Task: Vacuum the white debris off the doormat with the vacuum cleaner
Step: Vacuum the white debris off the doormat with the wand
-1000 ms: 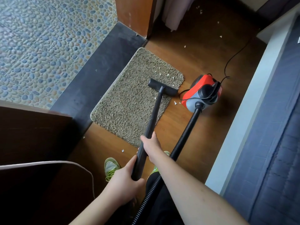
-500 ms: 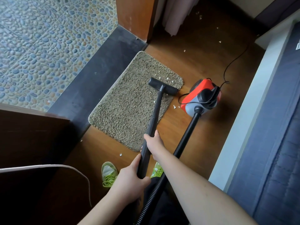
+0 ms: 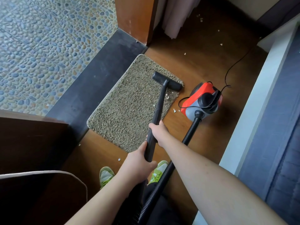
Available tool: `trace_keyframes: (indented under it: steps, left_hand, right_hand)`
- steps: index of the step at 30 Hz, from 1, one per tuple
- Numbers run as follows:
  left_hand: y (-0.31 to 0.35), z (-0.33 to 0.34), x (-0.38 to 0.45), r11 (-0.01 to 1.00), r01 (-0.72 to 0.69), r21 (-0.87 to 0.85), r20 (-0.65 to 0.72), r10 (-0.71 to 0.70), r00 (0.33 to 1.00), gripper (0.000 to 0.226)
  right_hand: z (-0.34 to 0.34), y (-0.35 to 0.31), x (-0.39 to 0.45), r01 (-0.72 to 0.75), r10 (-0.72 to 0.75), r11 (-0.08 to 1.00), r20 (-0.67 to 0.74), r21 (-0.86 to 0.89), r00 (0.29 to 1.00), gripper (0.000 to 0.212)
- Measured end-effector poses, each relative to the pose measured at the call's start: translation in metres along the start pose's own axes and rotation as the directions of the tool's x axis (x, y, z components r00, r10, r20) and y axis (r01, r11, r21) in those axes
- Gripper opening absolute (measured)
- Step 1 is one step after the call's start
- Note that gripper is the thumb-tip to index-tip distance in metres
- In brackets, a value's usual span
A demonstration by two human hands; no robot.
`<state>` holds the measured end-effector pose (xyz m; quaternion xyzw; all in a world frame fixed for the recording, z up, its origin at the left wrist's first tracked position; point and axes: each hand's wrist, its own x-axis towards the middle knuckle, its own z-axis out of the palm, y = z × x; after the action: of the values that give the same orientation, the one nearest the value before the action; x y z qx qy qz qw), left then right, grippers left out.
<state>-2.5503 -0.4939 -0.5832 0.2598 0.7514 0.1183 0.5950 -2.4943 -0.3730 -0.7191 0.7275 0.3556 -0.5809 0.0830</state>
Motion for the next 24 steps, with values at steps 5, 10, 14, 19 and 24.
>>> trace_keyframes:
  steps: [5, 10, 14, 19, 24]
  left_hand:
    - [0.011, 0.002, 0.004, 1.000, -0.016, 0.016, -0.012, 0.016, 1.000, 0.080]
    - [0.015, 0.008, 0.006, 0.999, -0.014, -0.044, 0.006, 0.014, 1.000, 0.078]
    - [0.006, 0.012, 0.002, 0.999, 0.000, -0.054, 0.002, 0.001, 1.000, 0.078]
    - [-0.011, 0.020, -0.014, 0.999, 0.008, -0.036, 0.012, -0.008, 1.000, 0.086]
    - [-0.018, 0.032, -0.032, 0.988, 0.048, -0.147, 0.047, -0.042, 0.998, 0.086]
  right_hand:
    - [-0.004, 0.002, 0.026, -0.008, 0.008, 0.999, 0.009, 0.044, 1.000, 0.085]
    - [-0.008, 0.004, 0.038, -0.019, 0.019, 0.999, -0.004, 0.042, 1.000, 0.091]
    - [-0.008, 0.000, 0.011, -0.012, 0.011, 0.998, -0.008, -0.063, 1.000, 0.082]
    - [-0.003, 0.016, -0.009, -0.005, 0.005, 0.984, -0.002, -0.176, 1.000, 0.076]
    - [-0.004, 0.039, -0.018, -0.017, 0.019, 0.990, 0.019, -0.143, 1.000, 0.082]
